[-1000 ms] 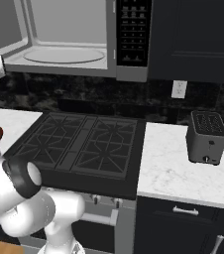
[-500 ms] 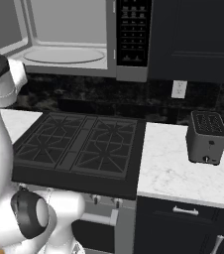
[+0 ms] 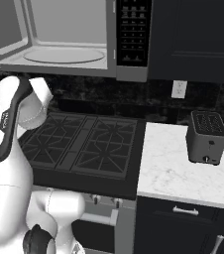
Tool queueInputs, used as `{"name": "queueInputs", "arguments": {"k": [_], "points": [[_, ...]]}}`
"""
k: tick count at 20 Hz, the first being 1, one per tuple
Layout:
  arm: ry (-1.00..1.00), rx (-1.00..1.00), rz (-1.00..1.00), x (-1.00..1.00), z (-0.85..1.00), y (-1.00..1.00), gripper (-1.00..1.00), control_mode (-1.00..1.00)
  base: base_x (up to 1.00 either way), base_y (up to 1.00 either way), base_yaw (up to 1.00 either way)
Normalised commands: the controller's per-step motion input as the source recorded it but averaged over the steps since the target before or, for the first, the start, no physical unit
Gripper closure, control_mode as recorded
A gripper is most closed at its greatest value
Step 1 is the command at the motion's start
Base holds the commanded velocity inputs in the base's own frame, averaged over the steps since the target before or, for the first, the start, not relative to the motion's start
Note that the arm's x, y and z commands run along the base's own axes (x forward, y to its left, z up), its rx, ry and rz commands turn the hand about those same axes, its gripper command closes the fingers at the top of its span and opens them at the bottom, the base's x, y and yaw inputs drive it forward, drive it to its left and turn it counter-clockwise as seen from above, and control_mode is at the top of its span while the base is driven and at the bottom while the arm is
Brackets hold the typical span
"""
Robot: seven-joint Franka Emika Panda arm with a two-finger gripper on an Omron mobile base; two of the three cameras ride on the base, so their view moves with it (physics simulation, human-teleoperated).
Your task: Open the microwave, place the bowl with waffle inside the microwave, then close the microwave door and turn it on.
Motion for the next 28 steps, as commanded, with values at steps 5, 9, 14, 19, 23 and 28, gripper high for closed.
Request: {"name": "queueInputs", "arguments": {"k": [5, 9, 14, 19, 23, 28], "points": [[-0.06, -0.35, 0.0, 0.01, -0.84, -0.23, -1.0, -1.0, 0.0, 0.0, 0.0], [-0.19, -0.38, -0.04, 0.02, -0.69, 0.07, -1.0, -1.0, 0.0, 0.0, 0.0], [-0.18, -0.22, -0.08, 0.3, -0.3, 0.29, -1.0, -1.0, 0.0, 0.0, 0.0], [-0.07, -0.02, 0.0, 0.66, -0.14, 0.1, -1.0, -1.0, 0.0, 0.0, 0.0], [-0.03, 0.0, 0.0, 0.6, -0.35, 0.32, -1.0, -1.0, 0.0, 0.0, 0.0], [-0.02, -0.05, 0.0, 0.55, -0.39, 0.75, -1.0, -1.0, 0.0, 0.0, 0.0]]}}
